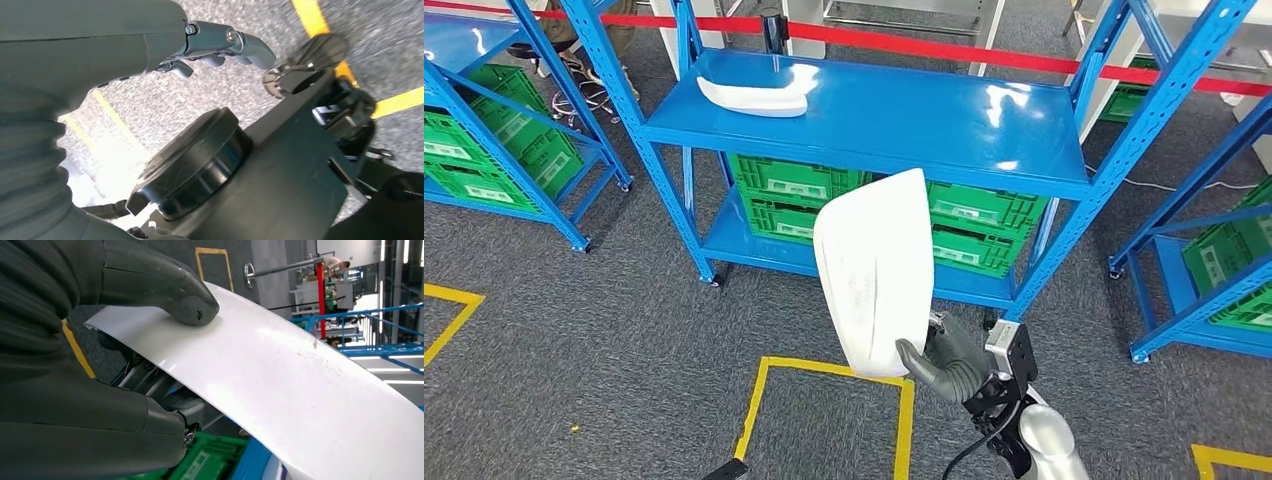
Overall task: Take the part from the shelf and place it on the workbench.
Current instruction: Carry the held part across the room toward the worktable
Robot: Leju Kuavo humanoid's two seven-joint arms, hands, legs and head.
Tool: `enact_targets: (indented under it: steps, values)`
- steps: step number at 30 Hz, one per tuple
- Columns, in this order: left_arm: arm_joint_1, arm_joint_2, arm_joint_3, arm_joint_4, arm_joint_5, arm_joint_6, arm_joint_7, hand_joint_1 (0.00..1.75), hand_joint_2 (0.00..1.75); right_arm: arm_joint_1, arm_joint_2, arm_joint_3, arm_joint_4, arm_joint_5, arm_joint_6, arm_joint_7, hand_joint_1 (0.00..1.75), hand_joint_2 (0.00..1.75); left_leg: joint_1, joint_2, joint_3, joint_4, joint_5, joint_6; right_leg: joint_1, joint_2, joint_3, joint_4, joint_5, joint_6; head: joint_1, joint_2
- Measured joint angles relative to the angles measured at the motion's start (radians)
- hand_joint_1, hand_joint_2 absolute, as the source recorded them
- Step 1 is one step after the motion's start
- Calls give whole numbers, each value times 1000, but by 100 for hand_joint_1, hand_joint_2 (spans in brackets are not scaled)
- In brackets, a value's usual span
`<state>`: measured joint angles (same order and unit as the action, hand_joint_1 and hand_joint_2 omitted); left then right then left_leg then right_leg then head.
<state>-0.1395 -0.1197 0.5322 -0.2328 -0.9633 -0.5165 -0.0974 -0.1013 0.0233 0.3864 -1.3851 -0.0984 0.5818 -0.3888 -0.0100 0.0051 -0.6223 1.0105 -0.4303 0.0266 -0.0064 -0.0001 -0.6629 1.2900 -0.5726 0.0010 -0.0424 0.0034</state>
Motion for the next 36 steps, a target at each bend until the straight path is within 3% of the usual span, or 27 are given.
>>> enact_targets:
  steps: [1,2,4,5,7,8,10,12,13,14,15,16,17,19,20,22,23,24,27,28,29,30,32,34,35,36]
  values:
    - [0,0,0,0,0,0,-1,0,175,3,0,1,0,0,0,0,175,175,0,0,-16,5,10,-2,3,0,44,-48,25,-5,0,0]
    - [0,1,0,0,0,0,-2,0,175,5,2,2,-1,0,0,0,175,175,-1,-1,-30,11,19,-5,7,-1,101,-122,27,-10,0,0]
    - [-1,2,0,0,1,0,-5,0,175,3,6,3,-4,0,0,-1,175,175,-2,0,-45,19,36,-14,14,-1,188,-248,4,-20,0,0]
    - [-1,2,0,0,2,0,-6,0,175,2,9,4,-5,0,0,-1,175,175,-2,1,-47,18,45,-20,17,-1,205,-280,-8,-24,0,0]
    - [1,6,1,0,1,0,-4,0,175,-2,12,4,-6,0,0,1,175,175,0,0,-50,14,57,-33,16,-2,193,-286,9,-34,2,0]
    - [2,8,1,0,0,0,-2,0,175,-6,14,5,-5,0,0,3,175,175,1,-2,-57,23,42,-39,14,-4,183,-287,21,-41,3,0]
    - [6,12,2,1,-4,0,2,0,175,-13,18,5,-4,-1,-1,6,175,175,5,-5,-83,93,-45,-50,10,-7,156,-290,49,-53,2,0]
    - [8,13,2,2,-7,0,3,0,175,-17,21,5,-2,-4,-2,7,175,175,10,-6,-109,217,-134,-58,9,-7,122,-288,75,-55,2,0]
    - [8,13,2,2,-7,0,3,0,175,-17,21,5,-1,-6,-2,7,175,175,12,-6,-113,270,-146,-62,9,-8,106,-286,88,-54,2,0]
    - [8,13,2,2,-7,0,4,0,175,-17,21,5,0,-8,-1,7,175,175,15,-6,-103,298,-134,-64,9,-10,87,-283,101,-51,2,0]
    - [8,13,2,1,-6,0,3,0,175,-17,21,5,1,-9,-1,7,175,175,18,-5,-78,293,-108,-66,8,-11,69,-280,113,-48,2,0]
    - [7,13,2,1,-4,0,3,0,175,-18,21,5,1,-9,0,7,175,175,21,-6,-35,252,-83,-67,7,-11,52,-276,125,-44,2,0]
    - [6,13,2,0,-2,0,2,0,175,-18,22,5,1,-9,1,8,175,175,23,-6,24,184,-76,-67,7,-11,37,-271,135,-39,1,0]
    - [2,13,2,0,1,0,-1,0,175,-22,22,5,1,-10,1,8,175,175,20,-10,119,47,-102,-60,7,-12,18,-263,153,-27,2,0]
    - [1,13,2,-1,2,0,-3,0,175,-25,22,5,1,-10,1,8,175,175,16,-12,139,9,-117,-53,5,-12,13,-263,162,-22,1,0]
    - [0,13,3,0,3,0,-7,0,175,-27,23,5,4,-11,3,7,175,175,10,-9,130,-8,-110,-34,-1,-12,8,-264,179,-9,2,0]
    - [0,14,4,0,4,0,-10,0,175,-28,23,5,7,-13,4,7,175,175,9,-7,122,-9,-99,-24,-3,-11,2,-258,169,-3,2,0]
    - [0,14,5,0,5,0,-12,0,175,-28,23,5,10,-15,5,7,175,175,9,-5,112,-10,-87,-14,-5,-9,-10,-237,140,2,2,0]
    - [-1,17,7,-1,10,0,-17,0,175,-35,23,5,20,-18,6,6,175,175,6,-1,66,-9,-44,1,-6,-6,-59,-68,-8,5,4,0]
    - [-1,17,7,-1,11,0,-17,0,175,-37,23,5,24,-18,6,6,175,175,3,-1,45,-7,-29,2,-5,-5,-68,-9,-32,4,4,0]
    - [-1,16,7,-1,11,0,-17,0,175,-38,23,5,27,-18,6,6,175,175,1,-1,24,-5,-14,2,-3,-5,-63,26,-31,1,4,0]
    - [-1,16,7,-1,11,0,-16,0,175,-39,24,5,31,-18,6,6,175,175,0,0,4,-1,-2,2,0,-4,-43,29,-11,-3,4,0]
    - [-1,16,8,-1,11,0,-12,0,175,-42,26,5,35,-19,6,6,175,175,0,0,-32,8,21,-1,7,-3,52,-67,34,-13,4,0]
    - [0,16,8,-1,12,0,-9,0,175,-50,30,5,36,-20,7,4,175,175,-2,0,-54,16,41,-9,14,-3,160,-215,20,-21,3,0]
    - [0,16,9,-1,12,0,-8,0,175,-54,32,5,37,-22,8,3,175,175,-1,1,-58,16,51,-14,17,-3,190,-264,5,-24,4,0]
    - [0,16,9,-1,12,0,-8,0,175,-57,34,6,38,-24,9,2,175,175,0,1,-59,13,62,-21,20,-2,197,-287,-1,-27,6,0]
